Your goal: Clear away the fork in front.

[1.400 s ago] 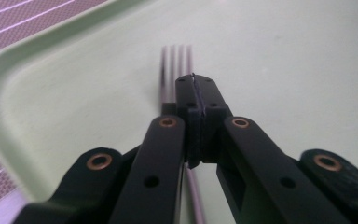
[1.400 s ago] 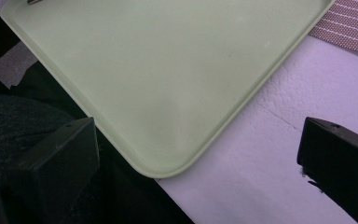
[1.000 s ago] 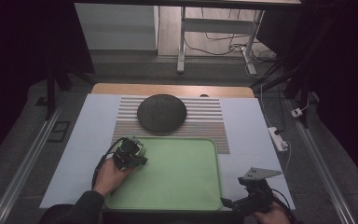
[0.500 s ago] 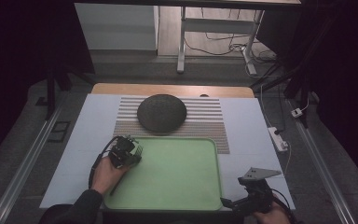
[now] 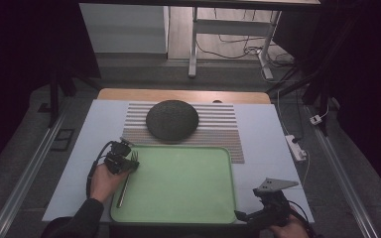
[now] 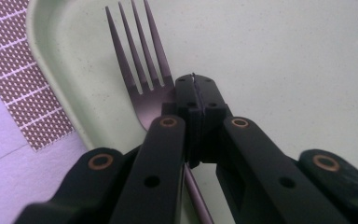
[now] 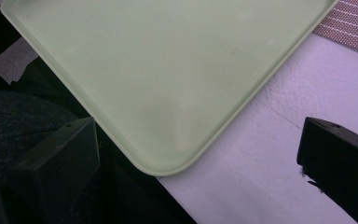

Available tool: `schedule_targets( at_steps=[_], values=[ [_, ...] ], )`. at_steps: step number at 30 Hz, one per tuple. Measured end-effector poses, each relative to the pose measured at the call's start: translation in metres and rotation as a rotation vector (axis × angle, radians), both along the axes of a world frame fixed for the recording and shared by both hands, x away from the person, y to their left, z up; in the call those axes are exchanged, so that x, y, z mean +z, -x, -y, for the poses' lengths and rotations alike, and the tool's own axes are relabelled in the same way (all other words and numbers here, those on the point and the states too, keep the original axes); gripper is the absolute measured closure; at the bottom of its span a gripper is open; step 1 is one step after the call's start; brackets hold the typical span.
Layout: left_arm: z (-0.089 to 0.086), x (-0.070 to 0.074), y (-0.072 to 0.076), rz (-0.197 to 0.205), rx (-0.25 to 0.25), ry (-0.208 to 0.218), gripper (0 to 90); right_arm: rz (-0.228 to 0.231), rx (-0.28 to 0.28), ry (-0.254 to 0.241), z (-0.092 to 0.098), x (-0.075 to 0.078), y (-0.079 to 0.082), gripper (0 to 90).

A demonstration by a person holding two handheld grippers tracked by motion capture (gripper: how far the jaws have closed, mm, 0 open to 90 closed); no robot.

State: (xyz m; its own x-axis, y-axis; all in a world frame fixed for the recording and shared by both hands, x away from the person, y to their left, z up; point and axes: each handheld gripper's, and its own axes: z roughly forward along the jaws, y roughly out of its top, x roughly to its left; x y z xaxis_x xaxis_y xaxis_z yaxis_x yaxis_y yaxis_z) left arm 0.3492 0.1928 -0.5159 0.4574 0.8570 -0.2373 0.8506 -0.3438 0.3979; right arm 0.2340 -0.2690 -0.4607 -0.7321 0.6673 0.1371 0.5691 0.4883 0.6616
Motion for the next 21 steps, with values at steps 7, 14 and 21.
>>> schedule_targets(
  at_steps=[7, 14, 21],
  values=[
    [0.004, 0.010, 0.005, 0.072, -0.075, 0.051, 88.8, 0.000, -0.001, -0.002, 0.000, 0.000, 0.000, 0.0],
    [0.007, 0.017, 0.010, 0.141, -0.118, 0.097, 71.0, 0.002, 0.000, 0.003, 0.000, 0.000, 0.000, 0.0],
    [0.012, 0.023, 0.016, 0.227, -0.188, 0.165, 46.8, 0.003, 0.004, 0.005, -0.001, 0.000, 0.001, 0.0]
  ],
)
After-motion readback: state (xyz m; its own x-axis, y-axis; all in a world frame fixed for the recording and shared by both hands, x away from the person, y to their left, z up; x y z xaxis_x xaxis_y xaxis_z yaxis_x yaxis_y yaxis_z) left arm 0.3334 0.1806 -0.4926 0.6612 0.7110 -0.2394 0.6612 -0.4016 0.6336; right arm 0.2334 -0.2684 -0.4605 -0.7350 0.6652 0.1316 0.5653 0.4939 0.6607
